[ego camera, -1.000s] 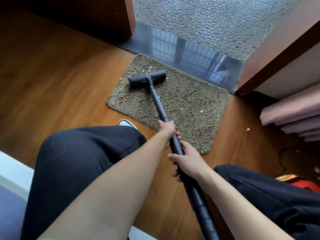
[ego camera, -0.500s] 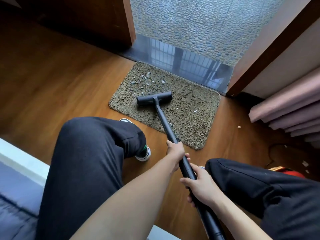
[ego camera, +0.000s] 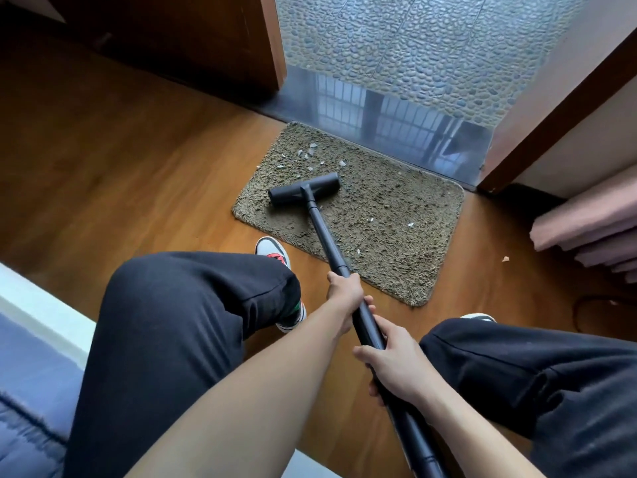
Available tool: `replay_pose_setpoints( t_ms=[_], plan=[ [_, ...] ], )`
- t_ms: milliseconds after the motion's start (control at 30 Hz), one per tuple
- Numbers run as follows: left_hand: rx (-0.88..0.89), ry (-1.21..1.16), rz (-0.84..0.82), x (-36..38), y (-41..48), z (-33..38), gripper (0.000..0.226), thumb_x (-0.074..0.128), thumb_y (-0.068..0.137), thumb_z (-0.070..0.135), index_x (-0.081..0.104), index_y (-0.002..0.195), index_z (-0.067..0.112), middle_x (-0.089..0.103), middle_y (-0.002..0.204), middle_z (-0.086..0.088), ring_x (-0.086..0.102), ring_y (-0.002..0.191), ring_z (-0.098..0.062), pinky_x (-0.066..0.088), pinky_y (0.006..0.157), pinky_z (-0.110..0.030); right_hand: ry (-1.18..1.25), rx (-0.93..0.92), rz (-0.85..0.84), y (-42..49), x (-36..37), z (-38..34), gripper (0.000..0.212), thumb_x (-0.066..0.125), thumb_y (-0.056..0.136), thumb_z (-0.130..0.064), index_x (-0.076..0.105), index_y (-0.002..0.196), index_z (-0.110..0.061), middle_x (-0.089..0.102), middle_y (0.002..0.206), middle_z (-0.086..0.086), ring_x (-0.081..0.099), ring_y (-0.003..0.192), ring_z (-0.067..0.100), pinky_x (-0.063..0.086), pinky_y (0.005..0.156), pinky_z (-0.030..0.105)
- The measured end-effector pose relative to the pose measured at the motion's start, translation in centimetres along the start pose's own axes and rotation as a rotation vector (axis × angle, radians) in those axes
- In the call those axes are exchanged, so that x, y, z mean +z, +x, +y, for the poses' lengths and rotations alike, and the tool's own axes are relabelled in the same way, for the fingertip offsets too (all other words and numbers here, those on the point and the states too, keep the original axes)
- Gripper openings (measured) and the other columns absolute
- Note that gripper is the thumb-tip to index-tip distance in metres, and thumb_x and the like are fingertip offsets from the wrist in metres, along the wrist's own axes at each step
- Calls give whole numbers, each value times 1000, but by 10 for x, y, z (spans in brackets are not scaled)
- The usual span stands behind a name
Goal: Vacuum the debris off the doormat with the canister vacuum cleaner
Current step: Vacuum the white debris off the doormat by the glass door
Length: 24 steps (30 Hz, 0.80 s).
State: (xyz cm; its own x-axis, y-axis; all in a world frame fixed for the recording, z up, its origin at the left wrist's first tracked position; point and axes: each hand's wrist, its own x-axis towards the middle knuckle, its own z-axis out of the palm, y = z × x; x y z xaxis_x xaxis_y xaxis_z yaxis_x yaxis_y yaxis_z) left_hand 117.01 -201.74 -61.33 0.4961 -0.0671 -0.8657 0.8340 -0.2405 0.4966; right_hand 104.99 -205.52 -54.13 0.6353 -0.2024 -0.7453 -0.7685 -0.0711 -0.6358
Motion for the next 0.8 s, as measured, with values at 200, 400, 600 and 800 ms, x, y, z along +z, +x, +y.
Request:
replay_pose_setpoints(
  t_ms=[200,400,600,800],
  plan=[
    [26,12,5,-7,34,35,30,40,105,23,33,131,13,47,71,-7,50,49,-16,49,43,-23,40,-3,13,36,4,-32,42,60,91,-11,55,127,-32,61,78,10,62,42,23,51,42,31],
    [55,-7,4,-11,55,57,28,38,105,18,31,131,12,43,74,-7,46,48,-14,46,39,-20,62,-8,-1,64,4,-47,36,62,90,-11,57,121,-30,60,78,8,62,44,25,53,45,33],
    [49,4,15,-11,49,55,30,40,105,22,31,133,13,46,72,-7,49,51,-14,48,41,-21,49,-8,-13,60,1,-45,36,63,90,-12,58,121,-29,59,79,8,62,44,25,52,45,33],
    [9,-18,7,-9,26,22,25,40,104,22,32,127,14,45,75,-8,48,49,-16,48,42,-23,11,-12,-18,23,2,-24,40,62,90,-10,56,123,-32,59,76,9,62,44,26,53,44,34]
  ],
)
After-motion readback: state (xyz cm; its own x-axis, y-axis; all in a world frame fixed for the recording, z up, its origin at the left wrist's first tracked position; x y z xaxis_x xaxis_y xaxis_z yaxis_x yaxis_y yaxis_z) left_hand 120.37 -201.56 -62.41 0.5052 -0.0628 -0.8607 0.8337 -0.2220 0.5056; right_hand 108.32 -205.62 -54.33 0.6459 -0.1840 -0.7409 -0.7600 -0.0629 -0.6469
